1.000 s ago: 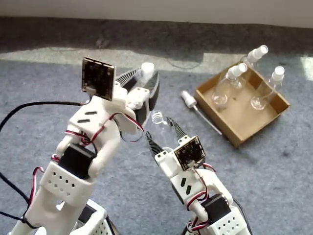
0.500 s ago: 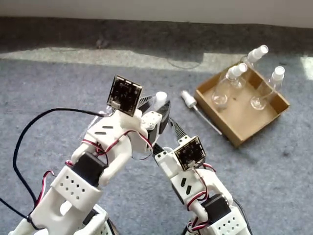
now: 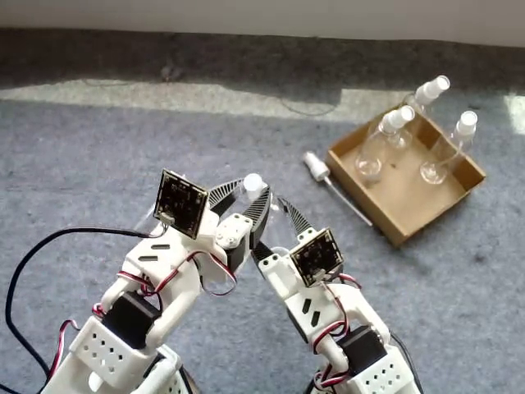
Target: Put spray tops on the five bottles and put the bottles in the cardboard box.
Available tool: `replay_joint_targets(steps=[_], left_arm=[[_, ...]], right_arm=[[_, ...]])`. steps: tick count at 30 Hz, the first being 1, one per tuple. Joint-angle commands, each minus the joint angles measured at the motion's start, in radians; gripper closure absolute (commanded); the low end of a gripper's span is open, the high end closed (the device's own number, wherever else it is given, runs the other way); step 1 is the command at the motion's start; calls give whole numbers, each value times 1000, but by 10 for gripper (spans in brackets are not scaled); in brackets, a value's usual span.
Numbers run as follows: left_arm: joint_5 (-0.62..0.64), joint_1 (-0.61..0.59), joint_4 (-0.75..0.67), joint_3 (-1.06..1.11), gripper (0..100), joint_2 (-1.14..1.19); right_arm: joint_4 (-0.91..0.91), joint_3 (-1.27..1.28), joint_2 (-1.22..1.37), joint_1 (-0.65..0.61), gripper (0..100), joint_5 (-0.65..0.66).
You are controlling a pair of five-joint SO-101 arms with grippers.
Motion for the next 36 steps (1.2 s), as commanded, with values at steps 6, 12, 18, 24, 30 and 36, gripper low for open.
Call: replay_joint_targets(steps=[6,12,18,24,30,36], left_arm=[[-2,19,-5,-84,996,-5],[-2,16,-5,-111,996,13],[71,18,-3,-120,996,156],[135,22,-3,-116,996,88],[133,24,5,-54,996,35],[130,35,48,-38,996,35]], right_arm=[[-33,113,-21,-2,917,209],[-33,111,-21,-2,917,212],[-33,113,-21,-1,917,212],[-33,113,-21,-1,917,201],[-38,110,-21,-1,917,94],[-35,111,-21,-1,917,153]])
